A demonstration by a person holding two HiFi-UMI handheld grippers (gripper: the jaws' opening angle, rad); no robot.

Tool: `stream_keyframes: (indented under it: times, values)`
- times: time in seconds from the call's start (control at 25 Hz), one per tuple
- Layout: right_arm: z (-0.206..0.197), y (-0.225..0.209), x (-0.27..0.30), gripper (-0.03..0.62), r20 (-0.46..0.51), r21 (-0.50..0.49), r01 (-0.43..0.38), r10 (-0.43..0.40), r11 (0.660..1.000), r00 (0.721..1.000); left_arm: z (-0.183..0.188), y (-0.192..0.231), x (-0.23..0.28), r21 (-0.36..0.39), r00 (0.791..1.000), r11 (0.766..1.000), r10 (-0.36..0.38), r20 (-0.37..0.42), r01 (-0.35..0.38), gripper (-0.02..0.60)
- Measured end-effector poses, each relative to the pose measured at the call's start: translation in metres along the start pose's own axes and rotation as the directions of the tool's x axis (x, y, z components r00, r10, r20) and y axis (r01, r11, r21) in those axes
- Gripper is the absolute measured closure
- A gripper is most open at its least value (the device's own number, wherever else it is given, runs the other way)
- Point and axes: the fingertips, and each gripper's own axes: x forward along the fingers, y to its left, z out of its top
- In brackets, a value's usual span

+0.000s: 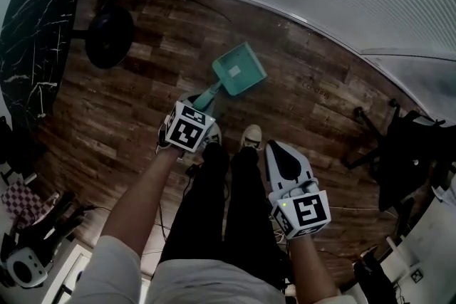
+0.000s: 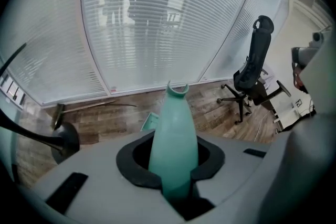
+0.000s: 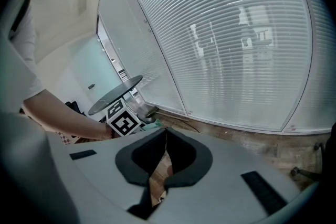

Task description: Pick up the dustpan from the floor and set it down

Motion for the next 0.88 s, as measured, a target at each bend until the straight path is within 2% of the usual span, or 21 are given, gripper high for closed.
stream_keyframes:
  times: [0.16, 0.48, 0.72, 0.88]
  values:
    - [0.002, 0.000, 0.000, 0.569, 0.001, -0.005, 0.003, -0.003, 1.000, 1.000, -0.005, 0.007, -0.004, 0.080, 0.998, 0.995, 0.057, -0.014, -0.055, 0.519]
    - [0.007, 0.000, 0.000, 0.569, 0.020, -0.002, -0.002, 0.002, 1.000, 1.000, -0.009, 0.013, -0.026, -0.009, 0.999, 0.999, 0.047, 0.007, -0.047, 0.539]
    - [0.017, -0.001, -0.010, 0.569, 0.029, -0.023, 0.000, 0.001, 1.000, 1.000, 0.000, 0.000, -0.054, -0.001, 0.997, 0.998, 0.070, 0.044, -0.070, 0.548]
    - [0.034, -0.001, -0.027, 0.569, 0.043, -0.053, 0.015, -0.013, 0.998, 0.999, 0.005, -0.010, -0.086, 0.037, 0.994, 0.995, 0.089, 0.056, -0.091, 0.548]
